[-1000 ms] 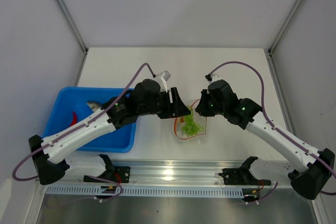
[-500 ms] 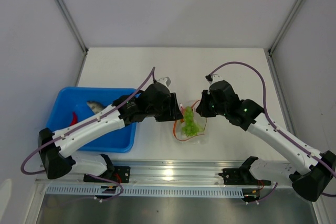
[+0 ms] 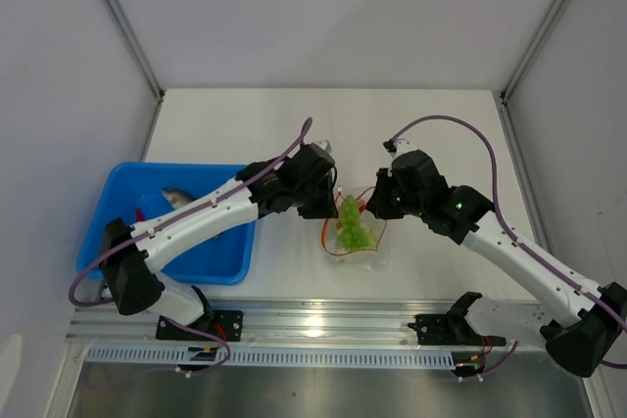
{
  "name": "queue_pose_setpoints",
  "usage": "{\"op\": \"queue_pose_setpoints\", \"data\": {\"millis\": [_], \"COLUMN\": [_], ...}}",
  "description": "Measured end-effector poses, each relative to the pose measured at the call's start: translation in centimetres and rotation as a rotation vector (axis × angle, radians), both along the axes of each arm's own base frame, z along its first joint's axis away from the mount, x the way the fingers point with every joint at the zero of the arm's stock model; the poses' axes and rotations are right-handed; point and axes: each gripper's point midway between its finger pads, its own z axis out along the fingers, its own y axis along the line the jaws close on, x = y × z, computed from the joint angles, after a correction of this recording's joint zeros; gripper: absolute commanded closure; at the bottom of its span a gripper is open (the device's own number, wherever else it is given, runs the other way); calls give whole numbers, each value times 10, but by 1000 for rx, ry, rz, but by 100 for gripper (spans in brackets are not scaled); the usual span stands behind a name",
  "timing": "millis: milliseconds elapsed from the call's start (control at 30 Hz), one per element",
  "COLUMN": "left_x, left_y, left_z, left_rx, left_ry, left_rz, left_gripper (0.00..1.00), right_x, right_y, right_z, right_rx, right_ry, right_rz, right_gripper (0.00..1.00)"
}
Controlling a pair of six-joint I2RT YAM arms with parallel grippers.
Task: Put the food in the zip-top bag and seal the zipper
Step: Adjust the zipper food storage bag at the center of the board.
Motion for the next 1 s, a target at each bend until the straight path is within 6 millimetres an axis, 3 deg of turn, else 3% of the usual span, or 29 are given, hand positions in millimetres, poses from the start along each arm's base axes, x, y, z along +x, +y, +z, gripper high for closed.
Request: {"op": "queue_pose_setpoints", "data": {"millis": [67, 200, 367, 467, 600, 700, 867, 1000], "left_x": [10, 28, 37, 30, 1, -7, -2, -3], "left_y": [-4, -10, -16, -15, -5, 2, 2, 2], "left_z": [7, 26, 61, 83, 105, 98, 48, 49], "left_rx": [-5, -8, -55, -111, -190, -199, -102, -105], "left_ry": [-15, -48, -120, -178, -230, -218, -125, -123], "left_rz": [2, -1, -25, -48, -89, -82, -58, -60], "left_gripper": [99, 99, 100, 99, 100, 99, 100, 99], "right_x": [0, 3, 14, 18, 17, 12, 16, 16], "right_y": [0, -4, -10, -14, -20, -23, -19, -22], "right_z": [0, -1, 3, 9, 15, 6, -21, -19], "right_rx": [-4, -18, -42, -44, -18, -10, -58, -67], "right_ry": [-3, -14, -40, -62, -108, -99, -24, -29], "right_rz": [5, 12, 9, 6, -6, -5, 1, 1], "right_gripper": [100, 100, 100, 100, 100, 100, 100, 100]}}
